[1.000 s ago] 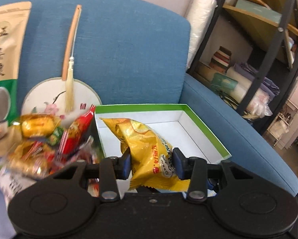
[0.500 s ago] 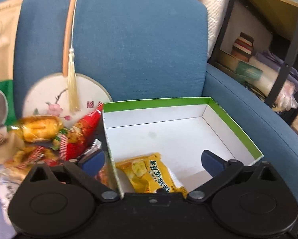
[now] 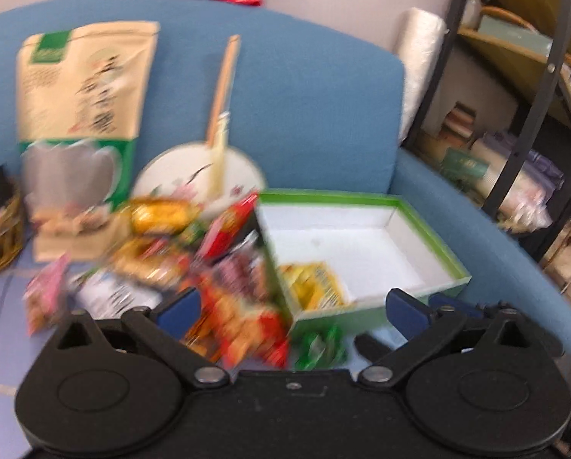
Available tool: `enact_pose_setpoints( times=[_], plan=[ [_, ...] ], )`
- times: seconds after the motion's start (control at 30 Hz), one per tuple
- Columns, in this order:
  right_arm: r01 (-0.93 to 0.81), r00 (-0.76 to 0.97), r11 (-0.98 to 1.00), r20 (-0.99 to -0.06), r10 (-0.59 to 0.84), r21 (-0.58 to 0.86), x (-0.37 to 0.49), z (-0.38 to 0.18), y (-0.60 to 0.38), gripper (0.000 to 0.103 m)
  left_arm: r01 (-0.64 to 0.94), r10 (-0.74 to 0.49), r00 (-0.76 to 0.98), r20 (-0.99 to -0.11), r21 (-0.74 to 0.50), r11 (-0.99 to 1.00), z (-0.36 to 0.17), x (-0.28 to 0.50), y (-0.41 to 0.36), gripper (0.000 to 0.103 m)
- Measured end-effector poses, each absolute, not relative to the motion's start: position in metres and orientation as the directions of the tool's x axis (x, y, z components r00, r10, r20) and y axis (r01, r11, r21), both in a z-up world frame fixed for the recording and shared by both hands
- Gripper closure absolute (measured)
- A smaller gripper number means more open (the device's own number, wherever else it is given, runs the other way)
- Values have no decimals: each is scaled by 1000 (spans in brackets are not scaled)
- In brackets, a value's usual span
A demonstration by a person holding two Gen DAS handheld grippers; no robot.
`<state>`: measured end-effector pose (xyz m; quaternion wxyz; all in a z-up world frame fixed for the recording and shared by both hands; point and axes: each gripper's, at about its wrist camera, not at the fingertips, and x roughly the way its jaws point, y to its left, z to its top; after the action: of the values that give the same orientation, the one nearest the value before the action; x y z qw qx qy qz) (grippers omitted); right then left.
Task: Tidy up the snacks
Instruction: 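Carry the yellow chip bag into the green box and open the left gripper, then grasp the clear pastry packet with left gripper while right grasps blue-green candy packet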
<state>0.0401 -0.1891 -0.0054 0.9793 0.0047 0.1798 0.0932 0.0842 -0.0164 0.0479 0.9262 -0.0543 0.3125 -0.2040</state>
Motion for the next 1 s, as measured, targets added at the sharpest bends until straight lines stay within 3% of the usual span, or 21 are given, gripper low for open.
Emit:
enact_pose_setpoints(
  times=[0.13, 0.33, 0.5, 0.83, 1.0],
  plan=[
    [-230, 870, 967, -424, 253, 106, 34, -28, -176, 0, 296, -347, 738, -579, -185, 937, 30, 61, 9, 0],
    [-335, 804, 939, -496, 327, 77, 42, -50, -142, 0, 224, -326, 674, -663, -237, 945, -12, 60, 36, 0],
    [-384, 737, 912, -548, 396, 142, 51, -66, -129, 0, 231, -315, 690, -651, -213, 949, -22, 61, 51, 0],
    [-474, 715, 874, -535, 450, 101, 55, -75, -102, 0, 164, -299, 699, -649, -262, 951, -17, 61, 101, 0],
    [-476, 753, 879, -506, 420, 22, 62, -74, -89, 0, 168, -375, 622, -687, -351, 921, -33, 64, 106, 0]
  ],
)
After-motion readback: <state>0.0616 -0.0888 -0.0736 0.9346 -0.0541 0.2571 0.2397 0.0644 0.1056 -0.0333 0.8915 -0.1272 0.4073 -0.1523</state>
